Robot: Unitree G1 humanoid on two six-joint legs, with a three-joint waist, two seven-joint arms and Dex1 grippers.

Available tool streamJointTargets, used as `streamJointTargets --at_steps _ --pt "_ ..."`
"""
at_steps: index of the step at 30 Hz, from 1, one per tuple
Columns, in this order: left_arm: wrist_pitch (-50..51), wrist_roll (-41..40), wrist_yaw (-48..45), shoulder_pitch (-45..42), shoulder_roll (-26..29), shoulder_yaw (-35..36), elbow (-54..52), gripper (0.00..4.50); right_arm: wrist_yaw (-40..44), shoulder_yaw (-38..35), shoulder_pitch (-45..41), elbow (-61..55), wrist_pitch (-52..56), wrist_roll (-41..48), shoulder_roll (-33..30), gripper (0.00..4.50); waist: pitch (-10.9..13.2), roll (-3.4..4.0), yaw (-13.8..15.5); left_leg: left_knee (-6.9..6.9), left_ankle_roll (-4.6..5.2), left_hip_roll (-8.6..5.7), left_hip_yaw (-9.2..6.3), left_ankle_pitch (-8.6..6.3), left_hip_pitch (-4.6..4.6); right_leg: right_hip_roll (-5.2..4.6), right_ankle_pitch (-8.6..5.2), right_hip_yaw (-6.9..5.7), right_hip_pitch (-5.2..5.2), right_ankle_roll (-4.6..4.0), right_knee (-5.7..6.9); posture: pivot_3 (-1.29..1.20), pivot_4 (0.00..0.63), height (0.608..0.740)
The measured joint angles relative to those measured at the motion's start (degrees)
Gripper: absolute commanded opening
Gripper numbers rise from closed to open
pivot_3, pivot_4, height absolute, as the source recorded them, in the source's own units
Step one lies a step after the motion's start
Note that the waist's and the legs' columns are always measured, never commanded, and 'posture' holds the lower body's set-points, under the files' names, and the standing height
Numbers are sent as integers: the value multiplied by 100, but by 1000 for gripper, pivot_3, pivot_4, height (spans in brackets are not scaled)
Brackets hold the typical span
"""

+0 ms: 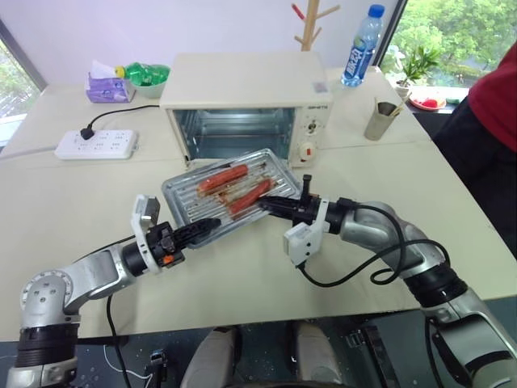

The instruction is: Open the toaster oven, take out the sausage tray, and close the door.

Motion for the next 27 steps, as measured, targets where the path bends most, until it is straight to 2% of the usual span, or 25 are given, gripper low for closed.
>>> streamJointTargets --at_steps 2,5,10,18,23,27 --pt "2 -1 -18 -8 0 -51 37 57 11 0 34 -42 0 5 -45 0 0 0 0 0 0 0 0 0 0 0 0 0 0 0 -1 0 150 739" --pt "27 0 -55 -9 0 -78 62 0 143 -2 101 -130 22 190 -146 1069 0 0 -2 -1 1 0 0 -1 0 0 -1 0 0 0 -2 0 150 739" --pt "25 37 -59 86 -5 -72 74 0 412 -154 235 -352 167 543 -335 3629 0 0 0 -2 6 1 0 -4 0 -1 -1 0 0 -1 -4 0 150 739" --pt "-21 52 -180 402 -153 3 30 0 1237 -350 547 -1080 746 1931 -624 3629 1 1 5 -2 13 2 0 -8 -4 -4 -2 0 0 -2 -8 0 150 739" --pt "-364 63 -139 874 -454 328 -181 0 1962 -891 1111 -1673 2126 3611 -1056 3629 1 1 20 -1 23 4 0 -14 -14 -9 -3 4 1 -4 -24 0 150 739" --pt "-728 61 -62 1409 -872 732 -714 0 2003 -1418 1242 -1633 3801 4611 -1053 3629 1 1 8 0 29 11 5 -19 -16 -14 -4 7 1 -5 -32 0 150 739"
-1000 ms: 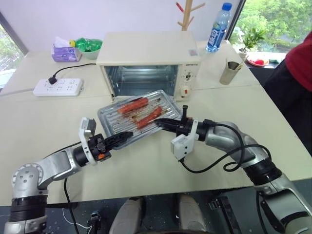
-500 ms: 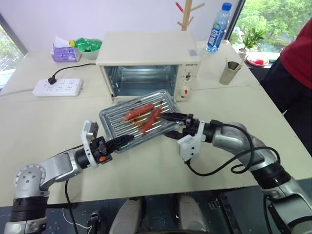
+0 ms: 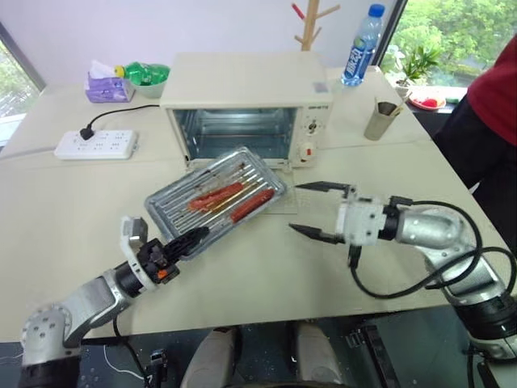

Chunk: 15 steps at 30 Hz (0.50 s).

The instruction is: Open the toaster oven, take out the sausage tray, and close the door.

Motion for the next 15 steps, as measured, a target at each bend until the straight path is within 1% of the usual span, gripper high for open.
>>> streamJointTargets --at_steps 4,6,9,11,15 --pt "-463 0 130 625 -425 396 -471 0 -67 -333 -111 436 1453 575 72 3629 0 1 15 -3 5 11 6 -4 -5 2 1 -2 0 -4 -16 0 150 739" --pt "-699 0 191 950 -612 541 -703 0 -122 -420 -221 616 1989 774 255 3629 0 1 8 -3 5 24 14 -8 -8 8 8 -4 0 -13 -36 0 150 739" --pt "-1088 0 237 1404 -955 770 -1069 0 -140 -403 -341 882 2359 801 424 3629 0 2 29 -2 7 24 19 -13 -13 6 9 -6 2 -12 -51 0 150 739" --pt "-1408 -2 259 1776 -1242 918 -1369 0 -158 -372 -415 1104 2453 754 576 3629 0 1 28 -1 12 25 27 -20 -14 5 10 -6 4 -12 -61 0 150 739" --pt "-1963 -2 289 2296 -1603 1072 -1758 0 -215 -294 -557 1575 2456 574 915 3629 0 1 91 1 15 28 34 -26 -15 7 10 -7 5 -12 -70 0 150 739"
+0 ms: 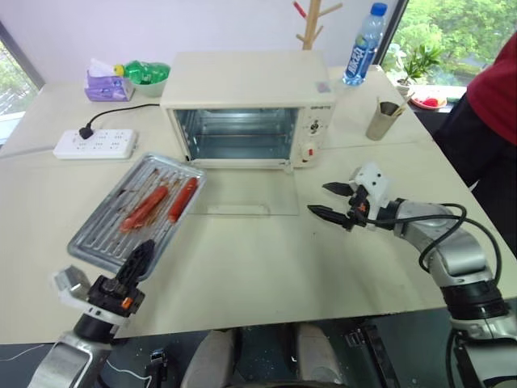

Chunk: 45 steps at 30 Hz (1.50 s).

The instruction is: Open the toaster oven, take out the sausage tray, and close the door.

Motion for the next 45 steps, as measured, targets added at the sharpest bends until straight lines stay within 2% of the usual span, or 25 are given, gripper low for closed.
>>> streamJointTargets --at_steps 4,11,21,29,32,37,41,44,45 --pt "-415 -1 -70 225 -195 140 -132 0 18 119 -143 397 -252 -284 228 3629 0 0 49 4 1 1 5 -2 -3 2 0 -7 2 0 -6 0 150 739" --pt "-564 -1 -254 364 -199 216 -125 0 104 304 -183 950 -699 -680 591 3629 1 0 37 4 8 3 12 -5 -2 4 0 -5 3 0 -8 0 150 739" --pt "-715 -2 -214 283 -111 240 -63 0 108 450 -213 888 -714 -814 1018 3629 1 0 37 4 7 3 10 -7 -2 6 0 -5 2 1 -7 0 150 739" --pt "-895 -2 84 244 -19 235 -234 0 -275 -456 -1138 228 44 -9 1210 3629 4 1 39 0 5 9 7 -14 -2 11 0 -6 0 1 -8 0 150 739" --pt "-885 -2 137 235 25 224 -230 0 -233 -553 -1088 -129 334 211 1115 3629 3 -1 53 0 5 10 4 -19 -3 11 -2 -7 0 2 -10 0 150 739" --pt "-707 -3 139 195 257 114 -209 0 194 -450 -429 -674 775 475 738 3629 5 2 31 6 6 8 14 -22 -3 9 -3 -4 0 4 -11 0 150 739" --pt "-233 -3 55 244 755 -237 -167 0 648 -471 -150 -1230 952 787 253 3629 7 5 28 5 4 20 22 -25 0 11 -3 -4 -1 5 -10 0 150 739" --pt "133 -3 -98 148 1190 -353 48 0 898 -472 100 -1462 1017 875 -127 4428 7 6 43 2 2 24 22 -27 0 13 -4 -7 -2 4 -11 0 150 739" --pt "224 -4 -122 75 1298 -376 174 0 949 -482 194 -1478 1072 913 -220 4473 7 6 41 2 2 26 23 -27 -1 13 -4 -10 -2 4 -11 0 150 739"
